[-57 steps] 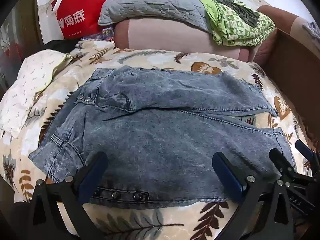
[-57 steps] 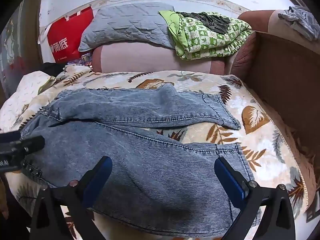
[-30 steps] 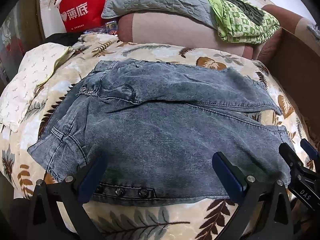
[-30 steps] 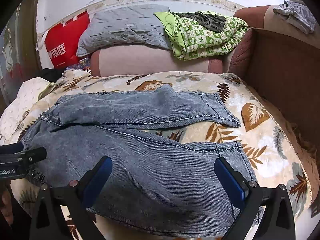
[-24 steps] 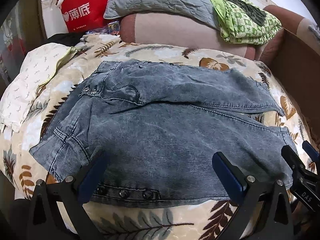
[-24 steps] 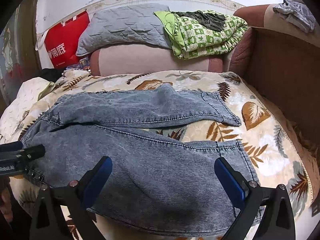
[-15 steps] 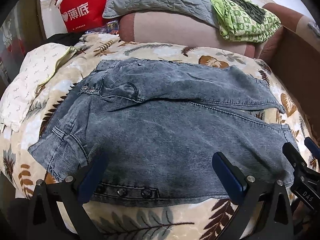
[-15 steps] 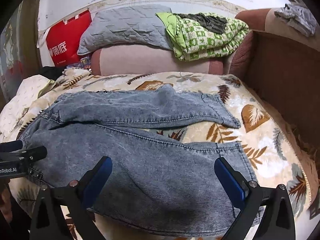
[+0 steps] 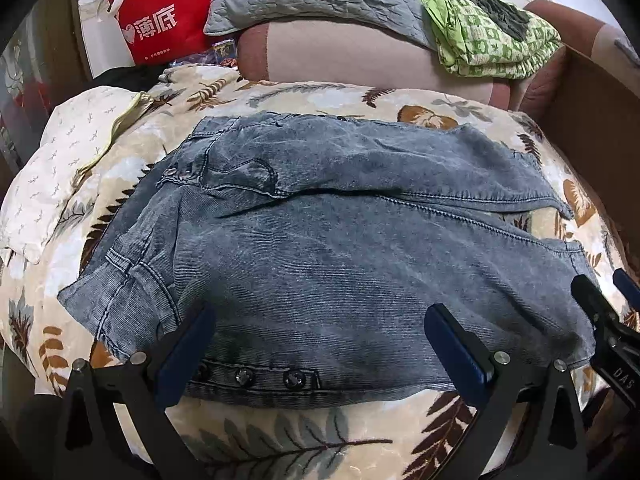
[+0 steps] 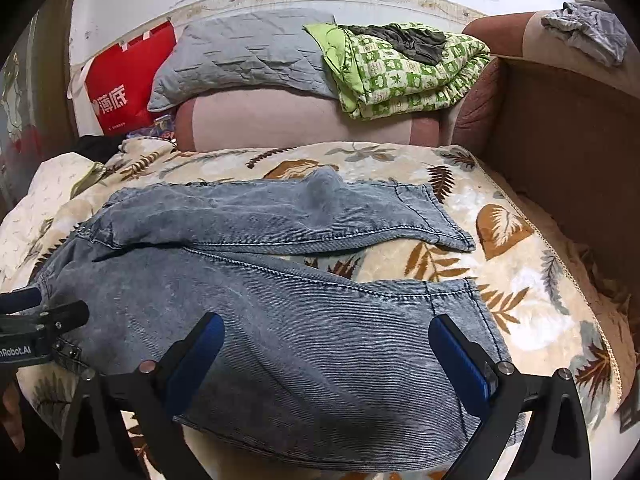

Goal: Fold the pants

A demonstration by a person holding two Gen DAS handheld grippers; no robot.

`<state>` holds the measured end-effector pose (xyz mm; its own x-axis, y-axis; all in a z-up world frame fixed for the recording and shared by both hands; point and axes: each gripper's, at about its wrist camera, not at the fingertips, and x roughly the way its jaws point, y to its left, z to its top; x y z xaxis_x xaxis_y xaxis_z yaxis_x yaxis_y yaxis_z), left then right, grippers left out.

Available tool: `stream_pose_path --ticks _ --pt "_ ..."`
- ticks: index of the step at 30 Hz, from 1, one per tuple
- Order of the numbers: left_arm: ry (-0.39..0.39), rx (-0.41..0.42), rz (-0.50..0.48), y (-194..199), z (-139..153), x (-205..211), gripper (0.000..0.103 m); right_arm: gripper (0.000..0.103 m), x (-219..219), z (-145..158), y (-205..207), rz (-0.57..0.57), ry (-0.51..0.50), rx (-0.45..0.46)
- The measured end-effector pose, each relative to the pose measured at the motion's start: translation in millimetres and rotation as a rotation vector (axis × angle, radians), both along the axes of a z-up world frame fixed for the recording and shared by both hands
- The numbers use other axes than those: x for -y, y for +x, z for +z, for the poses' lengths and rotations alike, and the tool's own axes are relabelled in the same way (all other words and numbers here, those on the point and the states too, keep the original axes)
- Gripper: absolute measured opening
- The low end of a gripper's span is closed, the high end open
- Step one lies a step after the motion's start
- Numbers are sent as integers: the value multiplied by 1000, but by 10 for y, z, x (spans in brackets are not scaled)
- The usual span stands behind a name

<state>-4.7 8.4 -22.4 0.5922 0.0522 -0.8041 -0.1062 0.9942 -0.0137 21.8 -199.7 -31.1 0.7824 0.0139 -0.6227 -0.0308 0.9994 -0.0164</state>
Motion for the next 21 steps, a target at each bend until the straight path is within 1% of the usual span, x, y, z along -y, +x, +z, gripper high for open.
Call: stream_pose_path --ticks 8,14,16,21 --pt "11 -3 -1 3 0 -6 103 103 0 -4 11 0 6 -4" --pt "-1 2 6 -9 -1 -47 103 103 -5 -21 25 -2 5 -9" --pt "-4 -9 9 -1 -30 -65 103 103 -17 -34 36 -3 -1 -17" --pt "0 -8 13 1 -31 -58 103 103 -22 -31 33 3 -10 -15"
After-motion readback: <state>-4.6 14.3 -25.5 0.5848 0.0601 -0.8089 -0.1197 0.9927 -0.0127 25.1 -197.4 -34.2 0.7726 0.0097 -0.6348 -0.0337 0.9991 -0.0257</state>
